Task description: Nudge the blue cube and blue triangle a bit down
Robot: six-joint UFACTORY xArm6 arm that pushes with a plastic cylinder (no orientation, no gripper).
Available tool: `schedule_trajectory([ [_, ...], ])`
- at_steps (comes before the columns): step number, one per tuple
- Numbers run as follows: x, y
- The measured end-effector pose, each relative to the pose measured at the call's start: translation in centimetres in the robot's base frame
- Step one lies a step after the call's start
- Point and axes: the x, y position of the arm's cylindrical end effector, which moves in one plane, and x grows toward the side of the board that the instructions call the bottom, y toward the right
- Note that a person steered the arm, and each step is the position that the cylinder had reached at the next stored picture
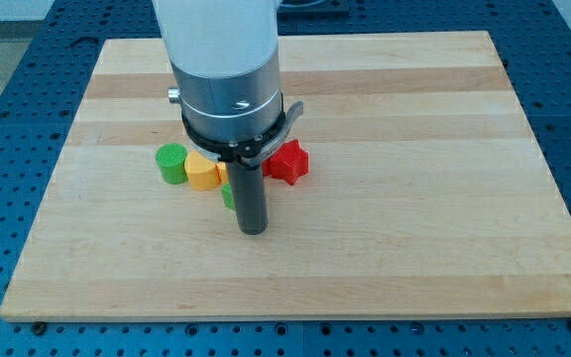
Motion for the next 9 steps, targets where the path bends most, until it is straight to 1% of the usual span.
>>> schedule_trajectory([
  [3, -1.8, 0.0],
  [4, -1.0, 0.1],
  [5, 0.1, 2.7],
  [6, -0.4, 8.3],
  [7, -3.2, 13.3],
  [8, -7.9, 15.2],
  [9, -13.1, 13.3],
])
